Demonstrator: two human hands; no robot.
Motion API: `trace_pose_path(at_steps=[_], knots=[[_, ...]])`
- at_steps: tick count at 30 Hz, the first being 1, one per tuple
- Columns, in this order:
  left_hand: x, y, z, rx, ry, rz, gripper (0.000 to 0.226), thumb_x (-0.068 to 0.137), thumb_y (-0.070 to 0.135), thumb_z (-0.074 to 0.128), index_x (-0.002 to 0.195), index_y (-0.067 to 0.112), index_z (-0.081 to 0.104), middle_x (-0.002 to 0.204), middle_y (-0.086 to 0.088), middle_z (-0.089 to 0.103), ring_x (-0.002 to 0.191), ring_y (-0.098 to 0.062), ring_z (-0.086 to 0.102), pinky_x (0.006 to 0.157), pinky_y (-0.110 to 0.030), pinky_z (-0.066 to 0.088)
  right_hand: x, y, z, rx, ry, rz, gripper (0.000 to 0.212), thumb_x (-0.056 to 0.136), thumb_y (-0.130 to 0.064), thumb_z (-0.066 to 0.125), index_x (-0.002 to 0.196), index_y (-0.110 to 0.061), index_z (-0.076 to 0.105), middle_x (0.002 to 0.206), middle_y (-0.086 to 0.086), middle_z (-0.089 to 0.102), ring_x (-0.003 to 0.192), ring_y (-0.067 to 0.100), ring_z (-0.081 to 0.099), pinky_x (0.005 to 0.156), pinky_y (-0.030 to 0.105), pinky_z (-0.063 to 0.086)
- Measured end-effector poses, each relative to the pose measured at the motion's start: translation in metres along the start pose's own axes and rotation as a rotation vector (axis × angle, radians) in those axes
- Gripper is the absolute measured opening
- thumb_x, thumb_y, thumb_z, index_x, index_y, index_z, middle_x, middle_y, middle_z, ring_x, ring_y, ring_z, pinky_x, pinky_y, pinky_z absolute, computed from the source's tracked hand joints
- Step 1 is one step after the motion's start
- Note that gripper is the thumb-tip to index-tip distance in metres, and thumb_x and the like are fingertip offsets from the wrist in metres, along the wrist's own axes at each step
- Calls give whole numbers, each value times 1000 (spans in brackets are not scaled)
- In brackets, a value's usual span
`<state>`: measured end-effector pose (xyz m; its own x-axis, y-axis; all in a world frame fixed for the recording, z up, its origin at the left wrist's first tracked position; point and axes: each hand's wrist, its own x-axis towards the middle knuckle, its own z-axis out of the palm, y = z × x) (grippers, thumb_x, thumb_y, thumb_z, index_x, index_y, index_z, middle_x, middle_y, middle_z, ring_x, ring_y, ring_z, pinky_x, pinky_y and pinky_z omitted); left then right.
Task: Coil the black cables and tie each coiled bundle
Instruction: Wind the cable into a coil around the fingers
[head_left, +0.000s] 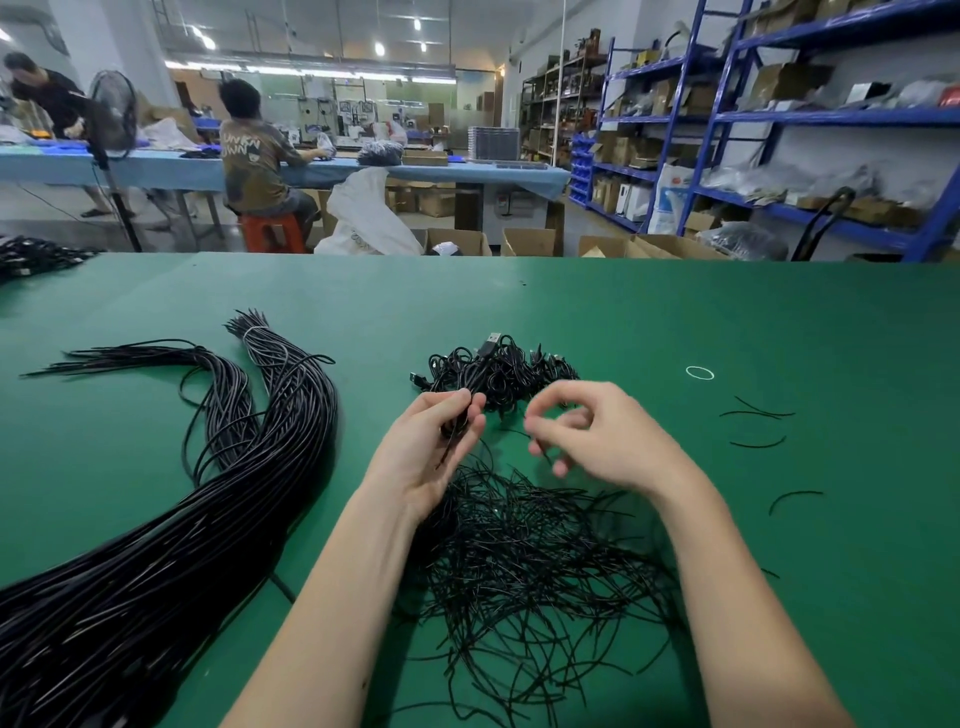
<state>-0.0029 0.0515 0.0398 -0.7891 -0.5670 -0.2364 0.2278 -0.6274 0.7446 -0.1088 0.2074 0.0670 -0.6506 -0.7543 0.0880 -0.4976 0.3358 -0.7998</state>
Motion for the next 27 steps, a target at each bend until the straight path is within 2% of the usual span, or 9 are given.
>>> trace_pose_path(at_steps=[2, 4, 7, 10, 15, 18, 22, 24, 27], knots=[[2, -4, 3, 58, -29, 42, 10, 92, 1, 65, 84, 6, 62, 82, -12, 76, 63, -8, 68, 63, -19, 57, 5, -3, 10, 188, 175, -58, 10, 96, -23, 70, 89, -30, 72, 76, -6, 76, 54, 10, 67, 45, 19, 46], [2, -9, 6, 128, -58, 85, 14, 92, 0, 65, 80, 6, 62, 82, -13, 74, 62, -8, 67, 65, -19, 57, 9, -5, 20, 271, 247, -92, 16, 95, -15, 69, 92, -29, 76, 78, -4, 76, 56, 11, 66, 48, 23, 51], [1, -12, 9, 199, -83, 154, 16, 92, 0, 66, 77, 7, 62, 75, -12, 70, 61, -9, 65, 65, -20, 57, 11, -4, 28, 251, 257, -142, 22, 94, -8, 68, 98, -27, 79, 80, -8, 78, 63, 5, 66, 58, 20, 56], [0, -13, 10, 222, -96, 184, 13, 92, 0, 66, 80, 5, 62, 77, -13, 71, 63, -10, 65, 67, -21, 57, 10, -2, 25, 109, 362, -215, 21, 91, -15, 74, 90, -36, 79, 79, -23, 75, 76, -7, 69, 73, 7, 50], [-2, -16, 14, 216, -103, 186, 10, 90, -2, 68, 81, 2, 64, 73, -10, 70, 65, -11, 67, 69, -21, 58, 12, -3, 31, 134, 440, -210, 11, 82, -21, 82, 80, -30, 77, 71, -20, 73, 57, -3, 64, 61, 6, 45], [-3, -17, 13, 189, -91, 174, 11, 90, -3, 67, 80, 1, 64, 70, -10, 70, 66, -12, 69, 69, -20, 58, 11, -2, 35, 126, 419, -246, 11, 86, -16, 79, 82, -26, 80, 71, -20, 73, 63, -5, 67, 64, 5, 46], [-1, -16, 12, 145, -78, 165, 10, 91, -3, 65, 81, 0, 64, 71, -10, 70, 67, -12, 70, 69, -21, 58, 10, 1, 33, 152, 300, -219, 23, 89, -8, 74, 100, -26, 82, 89, -15, 78, 76, -3, 72, 72, 10, 52], [-1, -18, 12, 141, -79, 154, 7, 91, -1, 66, 84, -1, 65, 72, -11, 70, 68, -12, 70, 68, -20, 58, 10, 2, 31, 140, 281, -202, 25, 91, -9, 73, 103, -30, 81, 96, -15, 77, 82, -1, 72, 79, 15, 54], [-1, -21, 14, 115, -78, 132, 5, 90, 0, 67, 86, 0, 67, 75, -11, 72, 70, -13, 71, 69, -20, 58, 10, 3, 27, 168, 275, -171, 24, 94, -12, 71, 100, -33, 82, 96, -13, 77, 86, 6, 73, 84, 27, 58]])
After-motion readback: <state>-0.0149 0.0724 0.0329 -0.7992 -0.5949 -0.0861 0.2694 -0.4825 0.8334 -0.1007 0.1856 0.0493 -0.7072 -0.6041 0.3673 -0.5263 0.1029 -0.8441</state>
